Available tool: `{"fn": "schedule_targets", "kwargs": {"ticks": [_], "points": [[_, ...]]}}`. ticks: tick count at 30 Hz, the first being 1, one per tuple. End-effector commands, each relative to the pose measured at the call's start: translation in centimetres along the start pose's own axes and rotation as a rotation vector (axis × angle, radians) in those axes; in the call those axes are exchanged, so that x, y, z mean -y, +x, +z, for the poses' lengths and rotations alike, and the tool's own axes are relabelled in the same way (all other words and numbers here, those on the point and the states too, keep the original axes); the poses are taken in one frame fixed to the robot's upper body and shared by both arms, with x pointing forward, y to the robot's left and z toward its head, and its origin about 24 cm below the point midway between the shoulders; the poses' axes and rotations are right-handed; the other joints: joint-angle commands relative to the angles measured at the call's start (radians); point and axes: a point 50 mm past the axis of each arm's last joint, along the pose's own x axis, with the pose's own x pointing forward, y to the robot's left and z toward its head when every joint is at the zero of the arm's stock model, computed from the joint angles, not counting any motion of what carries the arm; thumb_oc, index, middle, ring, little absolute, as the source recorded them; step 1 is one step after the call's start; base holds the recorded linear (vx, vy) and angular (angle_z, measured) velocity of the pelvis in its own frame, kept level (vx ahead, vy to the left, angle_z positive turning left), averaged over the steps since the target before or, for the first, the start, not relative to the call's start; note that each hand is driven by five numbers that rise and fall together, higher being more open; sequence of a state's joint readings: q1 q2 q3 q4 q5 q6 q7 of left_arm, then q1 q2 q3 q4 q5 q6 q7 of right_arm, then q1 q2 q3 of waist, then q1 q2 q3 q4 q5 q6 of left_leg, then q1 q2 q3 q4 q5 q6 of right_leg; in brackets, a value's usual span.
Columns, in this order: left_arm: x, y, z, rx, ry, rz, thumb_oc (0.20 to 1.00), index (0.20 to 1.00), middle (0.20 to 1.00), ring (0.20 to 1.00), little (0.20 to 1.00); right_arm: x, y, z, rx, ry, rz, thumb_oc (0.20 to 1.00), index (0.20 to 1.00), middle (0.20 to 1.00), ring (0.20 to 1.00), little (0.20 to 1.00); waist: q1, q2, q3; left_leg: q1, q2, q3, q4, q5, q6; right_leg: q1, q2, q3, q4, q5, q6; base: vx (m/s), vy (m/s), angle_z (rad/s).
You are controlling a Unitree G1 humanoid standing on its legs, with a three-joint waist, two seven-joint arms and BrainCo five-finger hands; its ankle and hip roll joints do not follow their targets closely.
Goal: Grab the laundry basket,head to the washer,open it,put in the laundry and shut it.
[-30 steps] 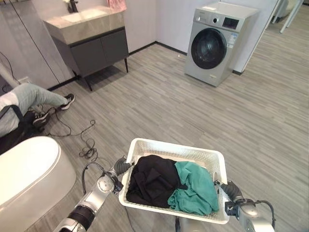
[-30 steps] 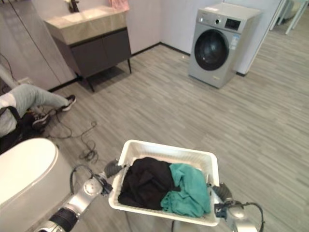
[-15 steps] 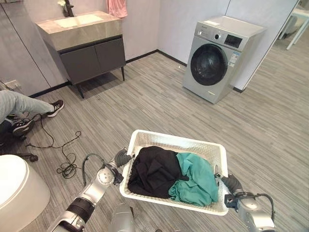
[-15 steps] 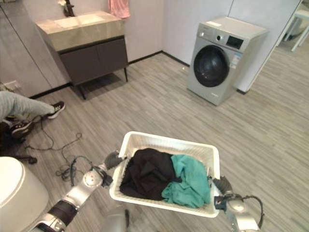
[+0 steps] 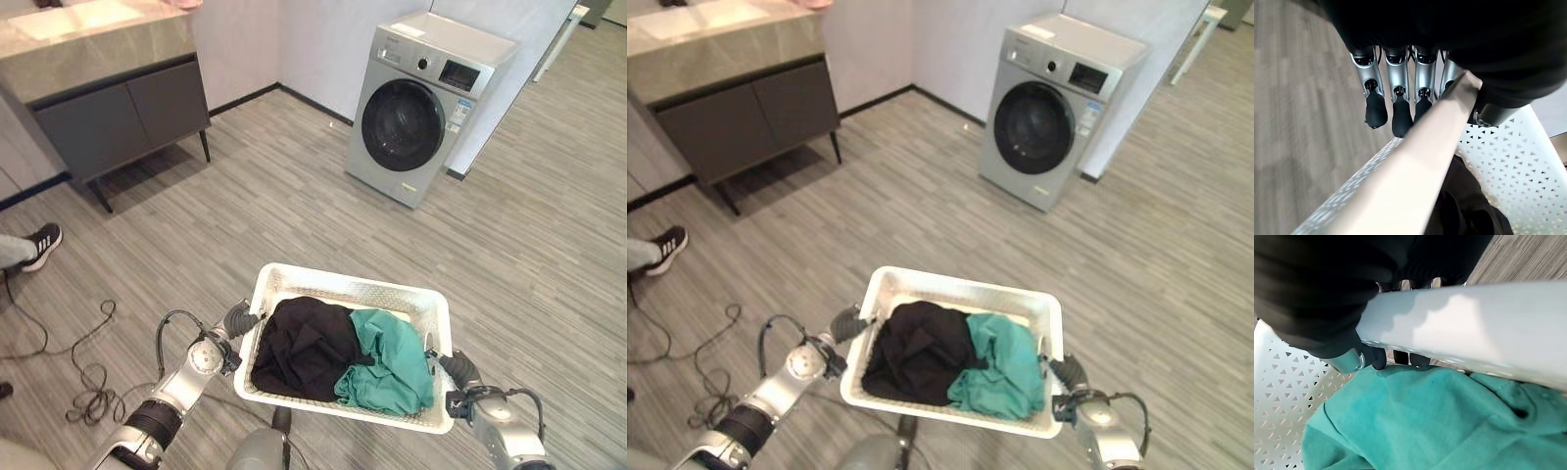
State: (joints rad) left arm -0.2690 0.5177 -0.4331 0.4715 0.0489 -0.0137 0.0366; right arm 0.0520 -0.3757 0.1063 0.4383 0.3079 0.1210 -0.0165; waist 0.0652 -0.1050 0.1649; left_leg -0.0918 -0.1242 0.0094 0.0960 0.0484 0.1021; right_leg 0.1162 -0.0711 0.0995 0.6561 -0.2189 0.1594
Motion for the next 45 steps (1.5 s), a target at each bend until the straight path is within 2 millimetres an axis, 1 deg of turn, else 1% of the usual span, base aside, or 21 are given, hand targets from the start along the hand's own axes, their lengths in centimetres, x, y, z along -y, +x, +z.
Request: {"fn": "schedule_targets", "kwargs": {"ticks": [1, 3, 7, 8, 9, 10, 13, 16, 17, 20, 21, 23, 25, 28, 32, 34, 36, 38, 39, 42, 45], "points": [[-2.7, 0.0, 0.8, 0.051, -0.021, 0.125, 0.2, 0.2, 0.2, 0.2, 0.2, 0.8, 0.1, 5.0, 0.245, 0.028, 0.071, 0.2, 0.2, 0.2, 0.2, 0.2, -0.003, 0.066, -0.071, -0.025, 0.1, 0.008, 0.051, -0.067, -0.042, -0.079, 0.009, -0.094, -0.031, 0.283, 0.023, 0.18, 0.133, -0.2], [-3.0, -0.1, 0.7, 0.044, -0.028, 0.134, 0.2, 0.2, 0.2, 0.2, 0.2, 0.4, 0.1, 4.9, 0.24, 0.02, 0.083, 0.2, 0.2, 0.2, 0.2, 0.2, -0.009, 0.091, -0.061, 0.034, 0.108, 0.025, 0.045, -0.098, -0.03, -0.147, -0.066, -0.184, 0.023, 0.272, 0.0, 0.29, 0.188, -0.15], [-3.0, -0.1, 0.8, 0.043, -0.031, 0.13, 0.2, 0.2, 0.2, 0.2, 0.2, 0.8, 0.0, 4.4, 0.221, 0.022, 0.075, 0.2, 0.2, 0.2, 0.2, 0.2, -0.037, 0.104, -0.048, 0.106, 0.108, 0.016, 0.028, -0.13, -0.044, -0.235, -0.067, -0.272, -0.156, 0.152, -0.044, 0.3, 0.027, 0.07], [-2.8, -0.1, 0.6, 0.037, -0.036, 0.126, 0.2, 0.2, 0.2, 0.2, 0.2, 0.9, 0.0, 4.5, 0.22, 0.016, 0.077, 0.2, 0.2, 0.2, 0.2, 0.2, -0.046, 0.099, -0.046, 0.13, 0.104, 0.008, 0.025, -0.165, -0.056, -0.25, -0.067, -0.269, -0.327, 0.136, -0.044, 0.45, -0.176, 0.2], [-2.6, 0.0, 0.5, 0.03, -0.046, 0.131, 0.2, 0.2, 0.2, 0.2, 0.2, 0.9, 0.1, 4.5, 0.218, 0.011, 0.079, 0.2, 0.2, 0.2, 0.2, 0.2, -0.058, 0.095, -0.041, 0.156, 0.096, -0.013, 0.023, -0.192, -0.062, -0.276, -0.055, -0.21, -0.482, 0.172, -0.027, 0.36, -0.152, 0.26], [-2.6, 0.0, 0.5, 0.03, -0.046, 0.131, 0.2, 0.2, 0.2, 0.2, 0.2, 1.0, 0.1, 4.5, 0.218, 0.011, 0.079, 0.2, 0.2, 0.2, 0.2, 0.2, -0.056, 0.098, -0.04, 0.158, 0.1, -0.011, 0.023, -0.195, -0.063, -0.271, -0.051, -0.21, -0.491, 0.176, -0.027, 0.3, -0.112, 0.1], [-2.3, 0.3, 0.8, 0.041, -0.04, 0.144, 0.2, 0.2, 0.2, 0.2, 0.2, 1.2, 0.1, 4.6, 0.222, 0.01, 0.075, 0.2, 0.2, 0.2, 0.2, 0.2, -0.075, 0.099, -0.025, 0.193, 0.094, -0.045, 0.04, -0.229, -0.069, -0.336, -0.073, -0.096, -0.626, 0.246, 0.008, 0.27, -0.1, 0.3], [-2.2, 0.5, 0.9, 0.04, -0.028, 0.143, 0.2, 0.2, 0.2, 0.2, 0.2, 1.3, 0.0, 4.6, 0.221, 0.008, 0.075, 0.2, 0.2, 0.2, 0.2, 0.2, -0.084, 0.105, -0.021, 0.219, 0.101, -0.056, 0.057, -0.253, -0.075, -0.356, -0.085, -0.097, -0.669, 0.267, 0.02, 0.32, -0.167, 0.28], [-1.8, 0.5, 0.4, 0.018, -0.01, 0.124, 0.2, 0.2, 0.2, 0.2, 0.2, 1.7, -0.2, 4.3, 0.212, 0.006, 0.071, 0.2, 0.2, 0.2, 0.2, 0.2, -0.093, 0.09, -0.044, 0.271, 0.105, -0.076, 0.052, -0.279, -0.089, -0.331, -0.086, -0.103, -0.656, 0.286, 0.022, 0.36, -0.216, 0.37], [-1.6, 0.5, 0.3, 0.017, -0.012, 0.119, 0.2, 0.2, 0.2, 0.2, 0.2, 1.8, -0.3, 4.2, 0.209, 0.009, 0.067, 0.2, 0.2, 0.2, 0.2, 0.2, -0.098, 0.086, -0.056, 0.291, 0.115, -0.085, 0.048, -0.277, -0.098, -0.32, -0.08, -0.104, -0.639, 0.301, 0.02, 0.36, -0.291, 0.55], [-0.8, 0.6, 0.0, 0.006, -0.026, 0.099, 0.2, 0.2, 0.2, 0.2, 0.2, 2.4, -0.5, 3.9, 0.203, 0.008, 0.05, 0.2, 0.2, 0.2, 0.2, 0.2, -0.115, 0.091, -0.097, 0.315, 0.179, -0.1, 0.075, -0.204, -0.146, -0.309, -0.036, -0.113, -0.586, 0.305, 0.0, 0.39, -0.362, 0.45], [-0.7, 0.6, 0.1, 0.006, -0.032, 0.096, 0.2, 0.2, 0.2, 0.2, 0.2, 2.6, -0.5, 3.8, 0.198, 0.011, 0.043, 0.2, 0.2, 0.2, 0.2, 0.2, -0.12, 0.095, -0.103, 0.307, 0.202, -0.107, 0.105, -0.17, -0.16, -0.297, -0.017, -0.127, -0.568, 0.291, -0.013, 0.33, -0.352, 0.26], [-0.7, 0.6, -0.2, -0.004, -0.029, 0.092, 0.2, 0.2, 0.2, 0.2, 0.2, 2.8, -0.5, 3.7, 0.195, 0.016, 0.028, 0.2, 0.2, 0.2, 0.2, 0.2, -0.117, 0.098, -0.114, 0.269, 0.259, -0.087, 0.236, -0.052, -0.176, -0.244, 0.021, -0.16, -0.555, 0.246, -0.049, 0.33, -0.368, 0.03], [-1.6, 0.6, 0.1, 0.005, -0.025, 0.107, 0.2, 0.2, 0.2, 0.2, 0.2, 3.4, -0.7, 3.8, 0.203, 0.026, 0.006, 0.2, 0.2, 0.2, 0.2, 0.2, -0.107, 0.071, -0.098, 0.145, 0.31, -0.064, 0.513, 0.055, -0.143, -0.17, 0.066, -0.162, -0.56, 0.208, -0.117, 0.23, -0.383, 0.02], [-1.7, 0.6, 0.7, 0.021, -0.056, 0.112, 0.2, 0.2, 0.2, 0.2, 0.2, 3.8, -0.9, 3.8, 0.201, 0.019, -0.022, 0.2, 0.2, 0.2, 0.2, 0.2, -0.086, 0.05, -0.066, -0.011, 0.38, -0.012, 0.655, 0.082, -0.119, -0.104, 0.099, -0.163, -0.578, 0.172, -0.164, 0.18, -0.29, -0.2], [-1.6, 0.7, 0.6, 0.015, -0.067, 0.108, 0.2, 0.2, 0.2, 0.2, 0.2, 3.8, -0.9, 3.9, 0.2, 0.025, -0.024, 0.2, 0.2, 0.2, 0.2, 0.2, -0.074, 0.05, -0.052, -0.081, 0.352, 0.012, 0.587, 0.026, -0.125, -0.072, 0.1, -0.162, -0.583, 0.155, -0.162, 0.2, -0.079, 0.05], [-1.9, 0.7, 0.6, 0.016, -0.066, 0.119, 0.2, 0.2, 0.2, 0.2, 0.2, 3.8, -0.9, 4.0, 0.206, 0.014, -0.016, 0.2, 0.2, 0.2, 0.2, 0.2, -0.059, 0.057, -0.046, -0.131, 0.309, 0.023, 0.438, 0.009, -0.142, -0.053, 0.099, -0.157, -0.581, 0.131, -0.152, 0.24, 0.032, 0.09], [-2.2, 0.8, 0.6, 0.013, -0.062, 0.133, 0.2, 0.2, 0.2, 0.2, 0.2, 3.6, -0.8, 4.2, 0.211, 0.01, -0.01, 0.2, 0.2, 0.2, 0.2, 0.2, -0.041, 0.064, -0.04, -0.124, 0.268, 0.014, 0.188, 0.028, -0.156, -0.028, 0.093, -0.157, -0.579, 0.109, -0.139, 0.35, 0.093, -0.28], [-2.6, 0.9, 0.7, 0.016, -0.067, 0.151, 0.2, 0.2, 0.2, 0.2, 0.2, 3.2, -0.6, 4.3, 0.218, 0.004, -0.001, 0.2, 0.2, 0.2, 0.2, 0.2, -0.01, 0.079, -0.036, -0.14, 0.217, -0.057, 0.007, 0.053, -0.163, 0.015, 0.103, -0.139, -0.58, 0.074, -0.133, 0.35, 0.088, -0.52], [-2.8, 0.9, 0.8, 0.024, -0.059, 0.155, 0.2, 0.2, 0.2, 0.2, 0.2, 2.8, -0.4, 4.5, 0.227, 0.012, 0.001, 0.2, 0.2, 0.2, 0.2, 0.2, -0.001, 0.091, -0.041, -0.151, 0.192, -0.096, -0.086, 0.078, -0.176, 0.038, 0.112, -0.126, -0.579, 0.052, -0.134, 0.29, 0.078, -0.43], [-2.8, 0.8, 0.8, 0.033, -0.058, 0.15, 0.2, 0.2, 0.2, 0.2, 0.2, 2.1, -0.1, 4.8, 0.236, 0.016, 0.023, 0.2, 0.2, 0.2, 0.2, 0.2, 0.008, 0.098, -0.049, -0.155, 0.19, -0.074, -0.09, 0.085, -0.175, 0.075, 0.105, -0.099, -0.575, 0.024, -0.126, 0.37, 0.168, -0.18]]}}
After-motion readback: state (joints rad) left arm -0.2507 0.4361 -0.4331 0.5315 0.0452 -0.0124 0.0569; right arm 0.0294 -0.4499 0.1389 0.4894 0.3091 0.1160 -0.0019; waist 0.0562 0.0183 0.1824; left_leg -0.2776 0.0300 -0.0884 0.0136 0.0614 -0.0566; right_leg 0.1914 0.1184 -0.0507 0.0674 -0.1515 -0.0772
